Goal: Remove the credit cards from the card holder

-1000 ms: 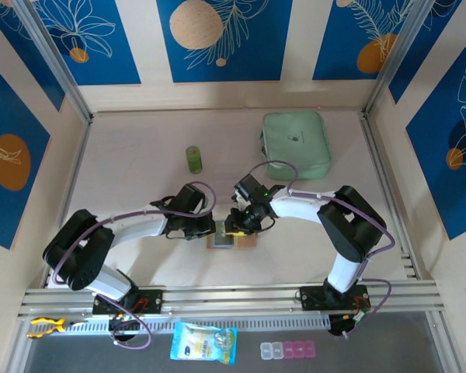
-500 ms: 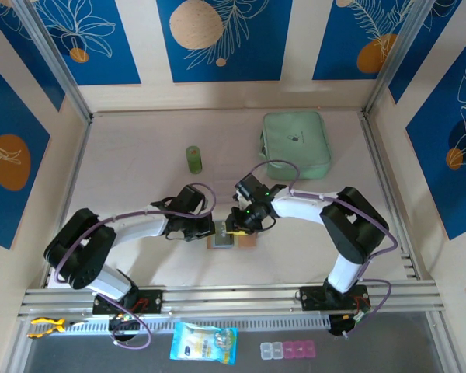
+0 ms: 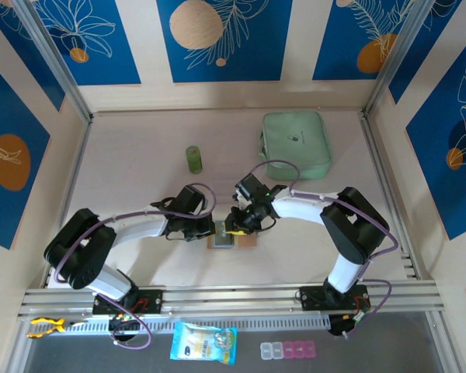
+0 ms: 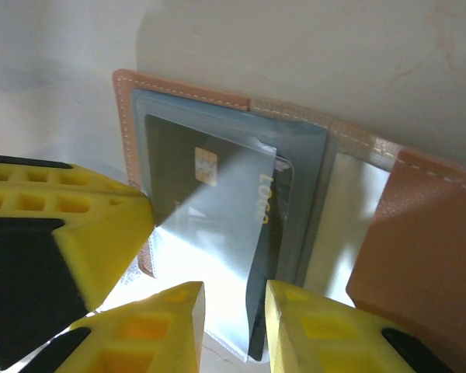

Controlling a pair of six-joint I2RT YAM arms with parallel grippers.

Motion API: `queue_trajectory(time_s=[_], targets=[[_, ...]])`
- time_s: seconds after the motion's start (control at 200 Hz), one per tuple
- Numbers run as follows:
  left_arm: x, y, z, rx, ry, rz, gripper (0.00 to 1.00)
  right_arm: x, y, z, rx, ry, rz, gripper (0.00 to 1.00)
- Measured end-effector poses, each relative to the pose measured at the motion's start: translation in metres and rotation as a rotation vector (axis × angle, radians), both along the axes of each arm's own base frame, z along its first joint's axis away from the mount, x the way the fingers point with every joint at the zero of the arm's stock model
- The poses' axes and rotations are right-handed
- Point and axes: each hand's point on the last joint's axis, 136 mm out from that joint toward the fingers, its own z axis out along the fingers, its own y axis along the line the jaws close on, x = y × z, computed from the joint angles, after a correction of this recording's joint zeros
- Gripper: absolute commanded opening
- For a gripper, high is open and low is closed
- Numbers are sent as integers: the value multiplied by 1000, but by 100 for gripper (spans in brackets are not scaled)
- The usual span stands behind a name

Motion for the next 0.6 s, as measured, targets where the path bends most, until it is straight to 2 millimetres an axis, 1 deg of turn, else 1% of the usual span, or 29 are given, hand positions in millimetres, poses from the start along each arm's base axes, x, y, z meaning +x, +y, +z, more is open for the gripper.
queue_trajectory(time_s=[0.155,0.355,0.6], targets=[[0,0,0,0,0,0,0,0,3,-1,15,3,5,25],[0,0,0,0,0,0,0,0,7,-2,33,11,13,26],[0,0,0,0,0,0,0,0,3,-6,1,17,7,27]])
